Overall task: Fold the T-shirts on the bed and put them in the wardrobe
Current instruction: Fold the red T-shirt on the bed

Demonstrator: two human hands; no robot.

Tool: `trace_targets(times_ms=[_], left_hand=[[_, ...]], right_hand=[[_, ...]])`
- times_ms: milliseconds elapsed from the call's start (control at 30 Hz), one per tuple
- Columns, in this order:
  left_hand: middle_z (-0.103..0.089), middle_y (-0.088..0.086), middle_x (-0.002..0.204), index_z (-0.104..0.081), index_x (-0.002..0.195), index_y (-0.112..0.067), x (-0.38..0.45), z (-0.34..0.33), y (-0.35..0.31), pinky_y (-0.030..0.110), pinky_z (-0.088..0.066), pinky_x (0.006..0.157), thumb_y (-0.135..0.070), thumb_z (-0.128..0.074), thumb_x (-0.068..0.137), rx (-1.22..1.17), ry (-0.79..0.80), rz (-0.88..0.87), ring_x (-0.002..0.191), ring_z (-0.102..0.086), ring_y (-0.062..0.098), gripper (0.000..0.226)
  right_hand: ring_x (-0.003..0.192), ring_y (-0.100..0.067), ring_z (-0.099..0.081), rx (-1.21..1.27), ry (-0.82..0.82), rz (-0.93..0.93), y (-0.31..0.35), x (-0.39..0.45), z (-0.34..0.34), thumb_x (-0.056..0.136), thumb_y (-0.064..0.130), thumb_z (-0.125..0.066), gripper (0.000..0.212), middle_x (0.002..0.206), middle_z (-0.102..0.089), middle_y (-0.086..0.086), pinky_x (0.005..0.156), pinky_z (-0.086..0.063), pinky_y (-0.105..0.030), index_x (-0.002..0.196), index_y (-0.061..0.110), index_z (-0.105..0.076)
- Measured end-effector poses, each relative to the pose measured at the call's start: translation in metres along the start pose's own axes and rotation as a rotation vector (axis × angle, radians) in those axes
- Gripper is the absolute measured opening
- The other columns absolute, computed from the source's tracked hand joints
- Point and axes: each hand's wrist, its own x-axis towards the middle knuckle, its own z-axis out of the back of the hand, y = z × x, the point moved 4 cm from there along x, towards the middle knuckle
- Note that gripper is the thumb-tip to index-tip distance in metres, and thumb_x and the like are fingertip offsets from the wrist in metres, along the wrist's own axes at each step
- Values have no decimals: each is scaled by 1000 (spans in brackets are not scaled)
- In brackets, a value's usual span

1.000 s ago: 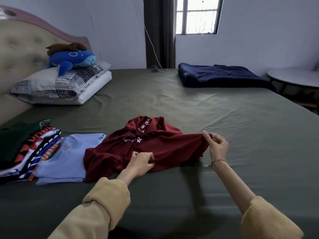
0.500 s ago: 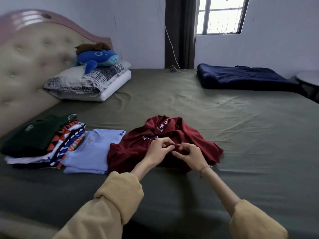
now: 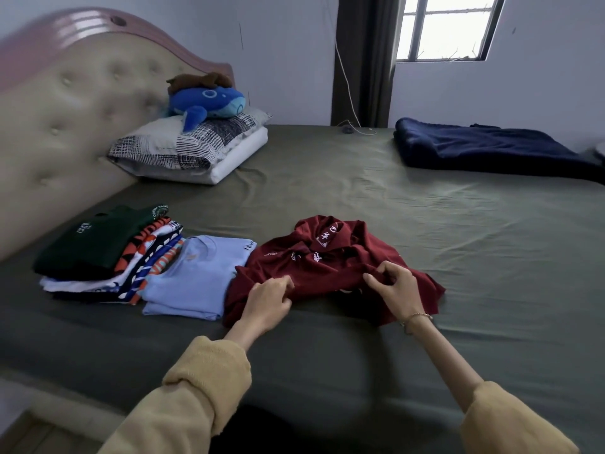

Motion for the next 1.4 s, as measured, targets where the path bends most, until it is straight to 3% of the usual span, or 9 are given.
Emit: trace_targets(times_ms=[133, 333, 467, 667, 767, 867, 1067, 1400], left_hand=[[-66, 4, 99, -48, 103, -17, -3, 11, 15, 33, -43, 75, -11, -50, 88, -99, -44, 43, 89, -62, 25, 16], [-63, 1, 81, -59, 85, -18, 5, 21, 23, 36, -44, 73, -28, -61, 90, -243, -104, 51, 82, -59, 21, 11], [-60, -2, 84, -72, 90, -15, 15, 34, 22, 23, -33, 72, -20, -66, 86, -331, -250, 84, 84, -53, 14, 8], [-68, 0, 80, -70, 90, -15, 56, 57, 23, 29, -45, 72, -16, -65, 86, -294, -268, 114, 83, -62, 20, 6], [-70, 5, 86, -69, 88, -12, 92, 68, 25, 31, -45, 70, -16, -60, 89, -263, -264, 116, 85, -63, 22, 9], [-68, 9, 88, -65, 88, -7, 130, 81, 22, 28, -37, 67, -14, -56, 92, -243, -272, 114, 86, -62, 25, 12], [-68, 15, 90, -66, 90, -1, 202, 111, 9, 32, -37, 71, -11, -55, 92, -326, -308, 144, 90, -62, 30, 14], [-69, 11, 89, -66, 88, -4, 257, 209, -53, 26, -38, 69, -11, -57, 92, -385, -192, 142, 86, -62, 23, 12]], right_hand=[[55, -2, -42, -60, 20, 9, -3, 1, -6, 77, 16, -75, 25, 59, -53, 5, 55, -34, -14, 64, 9, -55], [59, -10, -44, -64, -56, -55, -5, 6, -6, 79, 25, -74, 23, 61, -54, 4, 58, -34, -18, 66, 13, -59], [62, -13, -47, -97, -86, -80, -1, 13, -9, 80, 29, -72, 24, 59, -52, 7, 61, -34, -28, 64, 19, -56], [69, -21, -51, -212, -126, -102, 20, 44, -27, 84, 32, -67, 35, 58, -47, 13, 73, -37, -36, 59, 28, -43], [90, -28, -58, -309, -137, -179, 29, 74, -39, 89, 34, -60, 23, 78, -63, -3, 86, -39, -41, 74, 19, -50], [96, -32, -58, -344, -155, -216, 38, 114, -43, 92, 31, -55, 22, 92, -66, -13, 86, -40, -40, 83, 12, -53], [97, -33, -57, -383, -230, -230, 61, 194, -27, 94, 27, -52, 27, 96, -65, -17, 75, -38, -34, 96, 1, -57], [99, -33, -52, -344, -246, -309, 139, 252, 42, 94, 23, -53, 26, 96, -63, -20, 82, -42, -39, 96, -3, -55]])
